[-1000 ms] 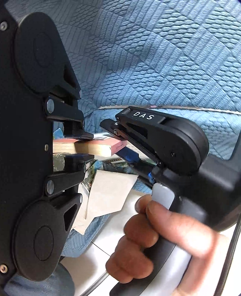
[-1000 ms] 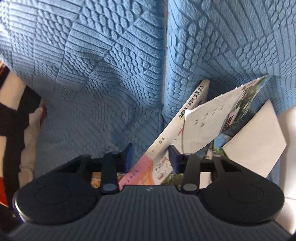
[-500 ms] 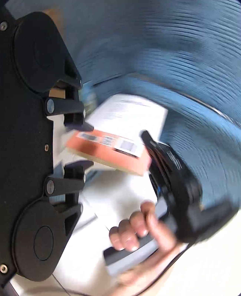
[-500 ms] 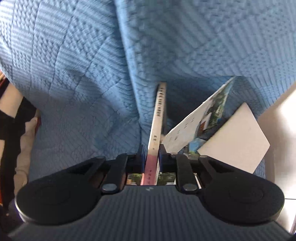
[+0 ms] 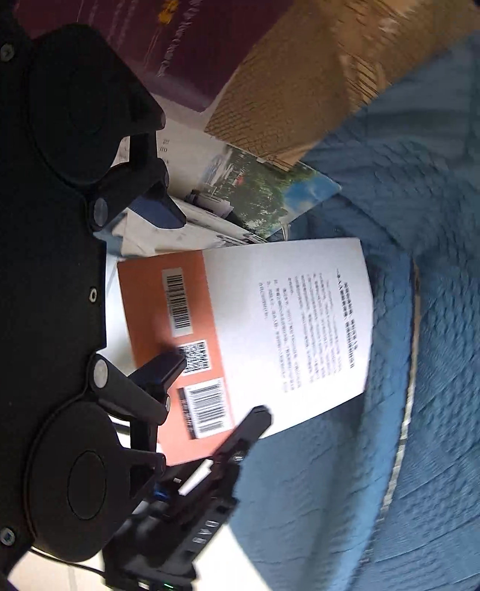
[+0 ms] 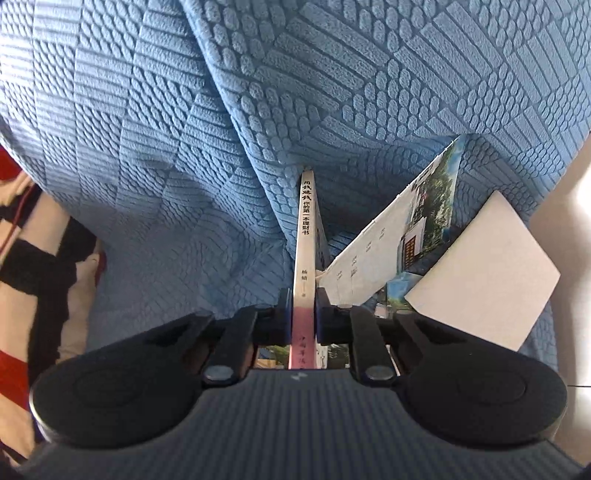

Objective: Organize objects

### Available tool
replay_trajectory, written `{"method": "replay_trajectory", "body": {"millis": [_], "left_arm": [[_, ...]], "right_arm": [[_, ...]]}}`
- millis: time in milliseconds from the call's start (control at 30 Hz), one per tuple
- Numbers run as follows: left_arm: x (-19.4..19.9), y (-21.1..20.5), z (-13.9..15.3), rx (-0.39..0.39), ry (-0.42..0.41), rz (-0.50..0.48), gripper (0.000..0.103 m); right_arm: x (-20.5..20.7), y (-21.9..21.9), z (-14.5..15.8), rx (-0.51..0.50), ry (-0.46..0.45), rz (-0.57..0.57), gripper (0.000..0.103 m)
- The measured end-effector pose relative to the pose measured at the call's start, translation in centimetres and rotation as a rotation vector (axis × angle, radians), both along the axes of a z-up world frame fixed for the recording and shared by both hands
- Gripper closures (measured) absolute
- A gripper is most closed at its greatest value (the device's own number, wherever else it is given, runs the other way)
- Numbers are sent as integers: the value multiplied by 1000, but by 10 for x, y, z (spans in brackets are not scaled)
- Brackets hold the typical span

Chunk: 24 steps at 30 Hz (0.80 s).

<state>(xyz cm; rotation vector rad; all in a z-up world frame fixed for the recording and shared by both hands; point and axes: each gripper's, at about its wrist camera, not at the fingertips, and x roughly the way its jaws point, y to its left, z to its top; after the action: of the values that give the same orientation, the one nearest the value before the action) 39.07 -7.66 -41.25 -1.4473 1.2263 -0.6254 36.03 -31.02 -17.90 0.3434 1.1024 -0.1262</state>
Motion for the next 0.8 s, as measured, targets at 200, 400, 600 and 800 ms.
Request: {"method": "replay_trajectory", "body": {"millis": [200,400,600,800], "left_arm": [[-28,-7,-29,-125,166,183,24],[-47,-27,-31,-190,202,228,22],[-59,-39,-50,-297,258,337,21],[-63,-52,-61,-368,242,400,21]], "right_arm": [[-6,-17,-7,78,-34,-24,88],[-13,-28,-12,143,-67,-45,88],[-24,-38,-17,216,-99,-80,88],[-34,-52,-26,293,-124,-117,89]]}}
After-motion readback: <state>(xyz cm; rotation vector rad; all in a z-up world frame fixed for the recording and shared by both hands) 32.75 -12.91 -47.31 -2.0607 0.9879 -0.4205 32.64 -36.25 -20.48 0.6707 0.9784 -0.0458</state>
